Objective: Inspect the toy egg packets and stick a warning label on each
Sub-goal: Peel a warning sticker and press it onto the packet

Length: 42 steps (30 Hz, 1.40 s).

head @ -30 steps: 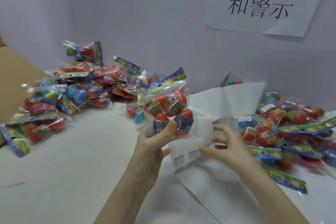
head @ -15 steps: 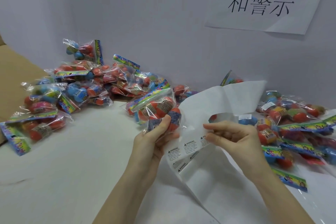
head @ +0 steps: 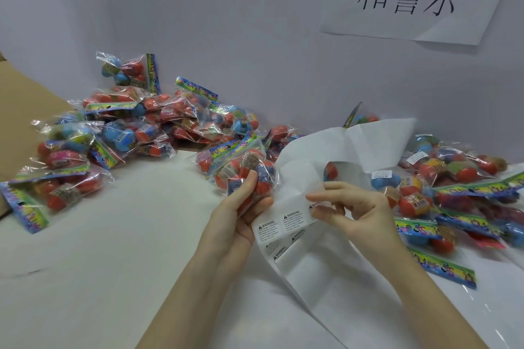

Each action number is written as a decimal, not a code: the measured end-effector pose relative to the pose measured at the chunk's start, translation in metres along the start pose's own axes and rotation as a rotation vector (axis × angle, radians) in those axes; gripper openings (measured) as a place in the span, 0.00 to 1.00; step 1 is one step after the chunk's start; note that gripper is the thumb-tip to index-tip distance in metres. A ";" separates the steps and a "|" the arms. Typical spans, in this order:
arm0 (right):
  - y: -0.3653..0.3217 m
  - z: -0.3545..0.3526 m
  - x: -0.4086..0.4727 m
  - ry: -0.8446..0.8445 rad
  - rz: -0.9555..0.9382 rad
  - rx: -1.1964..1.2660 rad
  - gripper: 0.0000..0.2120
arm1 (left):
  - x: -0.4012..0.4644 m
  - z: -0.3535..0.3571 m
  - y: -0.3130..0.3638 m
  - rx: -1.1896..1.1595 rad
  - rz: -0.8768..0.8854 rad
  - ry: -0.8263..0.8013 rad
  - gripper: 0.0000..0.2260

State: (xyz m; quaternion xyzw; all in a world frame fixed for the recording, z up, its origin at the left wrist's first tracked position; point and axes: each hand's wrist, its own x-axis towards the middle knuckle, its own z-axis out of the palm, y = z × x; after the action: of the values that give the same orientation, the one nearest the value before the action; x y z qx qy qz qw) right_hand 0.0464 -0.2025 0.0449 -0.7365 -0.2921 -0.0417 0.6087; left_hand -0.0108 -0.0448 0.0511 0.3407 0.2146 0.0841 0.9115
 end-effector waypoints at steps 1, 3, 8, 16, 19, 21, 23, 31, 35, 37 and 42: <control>0.001 -0.002 0.000 -0.028 0.022 0.006 0.28 | 0.000 0.000 0.000 -0.006 0.002 0.003 0.05; 0.002 -0.004 0.000 -0.067 0.032 -0.028 0.27 | 0.001 -0.001 0.001 -0.009 0.002 0.001 0.05; 0.001 -0.001 0.000 -0.065 -0.045 -0.122 0.23 | 0.001 -0.002 0.001 -0.010 -0.003 -0.005 0.05; 0.000 0.000 -0.002 -0.093 -0.099 -0.186 0.24 | 0.002 -0.001 0.000 0.019 -0.008 -0.020 0.05; 0.001 0.001 -0.003 -0.082 -0.132 -0.172 0.25 | 0.003 -0.002 0.000 0.008 -0.010 -0.013 0.06; 0.002 0.002 -0.003 -0.073 -0.158 -0.166 0.26 | 0.004 -0.002 0.000 0.000 -0.013 -0.005 0.07; 0.003 0.002 -0.003 -0.069 -0.176 -0.155 0.26 | 0.005 -0.003 0.000 0.001 -0.013 -0.006 0.07; 0.004 0.004 -0.004 -0.040 -0.240 -0.187 0.23 | 0.006 -0.005 0.000 0.001 0.002 -0.009 0.06; 0.003 0.004 -0.005 -0.019 -0.292 -0.208 0.18 | 0.008 -0.006 0.001 0.010 0.012 -0.010 0.06; 0.002 0.003 -0.004 -0.004 -0.312 -0.198 0.16 | 0.008 -0.006 0.001 0.008 0.016 -0.006 0.07; 0.003 0.001 -0.003 0.005 -0.311 -0.247 0.16 | 0.008 -0.007 0.000 0.006 0.015 -0.009 0.09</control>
State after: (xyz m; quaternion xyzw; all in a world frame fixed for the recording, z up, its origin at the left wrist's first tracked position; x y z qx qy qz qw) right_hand 0.0450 -0.2034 0.0403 -0.7513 -0.3938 -0.1725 0.5007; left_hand -0.0069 -0.0383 0.0434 0.3452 0.2080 0.0886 0.9109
